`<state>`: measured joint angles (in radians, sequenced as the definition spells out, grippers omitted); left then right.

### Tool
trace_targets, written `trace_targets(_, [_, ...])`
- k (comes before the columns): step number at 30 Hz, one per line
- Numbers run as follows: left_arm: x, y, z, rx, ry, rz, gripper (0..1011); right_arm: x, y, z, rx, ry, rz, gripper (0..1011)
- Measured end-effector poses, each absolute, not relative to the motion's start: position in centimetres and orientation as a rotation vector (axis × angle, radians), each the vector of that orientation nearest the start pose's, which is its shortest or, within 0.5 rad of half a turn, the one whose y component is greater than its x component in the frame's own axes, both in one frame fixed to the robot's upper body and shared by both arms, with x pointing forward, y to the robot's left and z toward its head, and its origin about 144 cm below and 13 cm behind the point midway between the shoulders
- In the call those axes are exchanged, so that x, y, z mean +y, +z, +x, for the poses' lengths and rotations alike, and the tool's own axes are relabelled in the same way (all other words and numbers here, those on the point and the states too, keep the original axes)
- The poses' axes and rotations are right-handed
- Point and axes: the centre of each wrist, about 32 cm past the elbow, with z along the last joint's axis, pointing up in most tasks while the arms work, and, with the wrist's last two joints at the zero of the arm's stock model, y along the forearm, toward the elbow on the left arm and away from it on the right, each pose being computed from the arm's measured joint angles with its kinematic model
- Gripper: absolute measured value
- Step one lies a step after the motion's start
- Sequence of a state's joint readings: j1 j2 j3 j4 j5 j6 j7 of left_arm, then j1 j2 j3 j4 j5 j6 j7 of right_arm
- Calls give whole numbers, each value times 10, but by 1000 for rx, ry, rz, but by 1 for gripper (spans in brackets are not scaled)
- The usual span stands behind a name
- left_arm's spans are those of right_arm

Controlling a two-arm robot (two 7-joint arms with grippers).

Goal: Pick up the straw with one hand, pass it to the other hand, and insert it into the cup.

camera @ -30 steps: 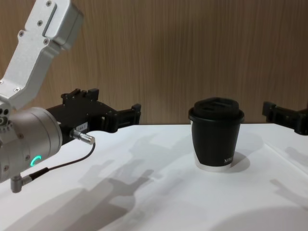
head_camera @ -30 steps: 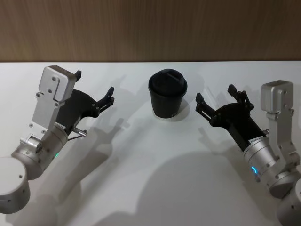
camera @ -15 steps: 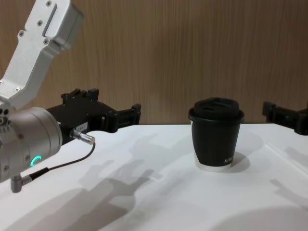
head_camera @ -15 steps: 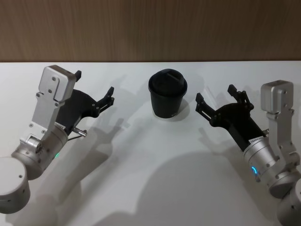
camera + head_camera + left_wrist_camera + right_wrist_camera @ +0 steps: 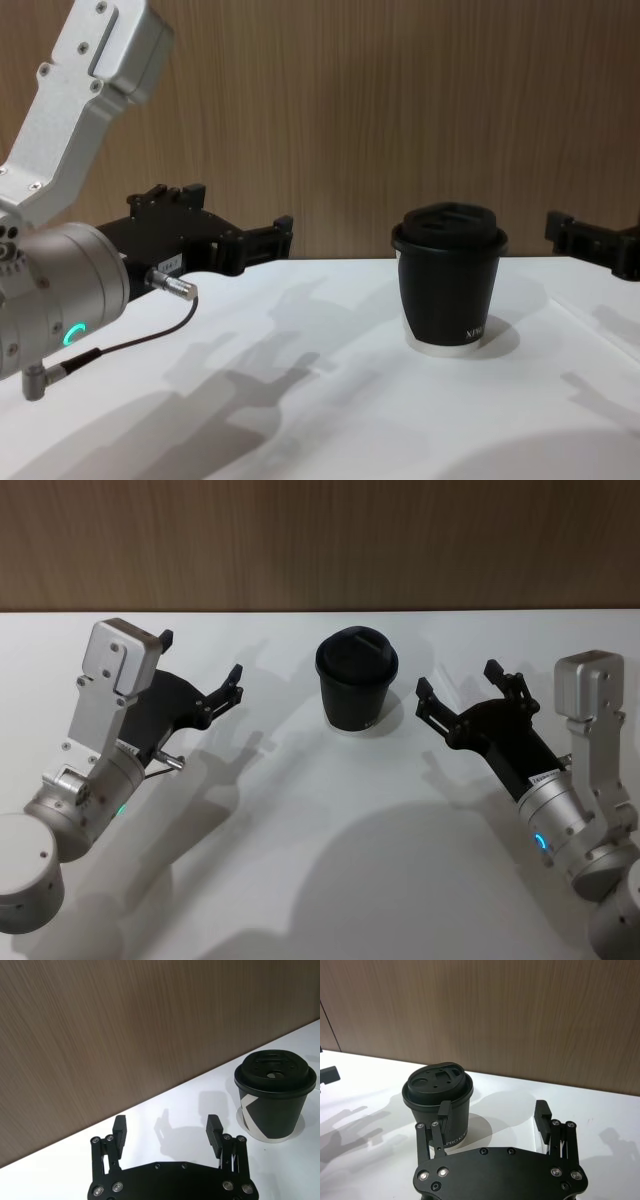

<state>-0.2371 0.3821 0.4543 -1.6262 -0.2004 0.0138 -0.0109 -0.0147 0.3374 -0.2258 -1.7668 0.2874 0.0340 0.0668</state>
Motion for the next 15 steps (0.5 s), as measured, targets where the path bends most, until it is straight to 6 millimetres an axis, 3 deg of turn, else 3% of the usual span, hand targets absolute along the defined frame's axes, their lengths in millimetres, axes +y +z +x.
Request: trace_targets(15, [198,1204,492,-268,1124,61,1000,-237,1189,443,-75,-1229,26,1001])
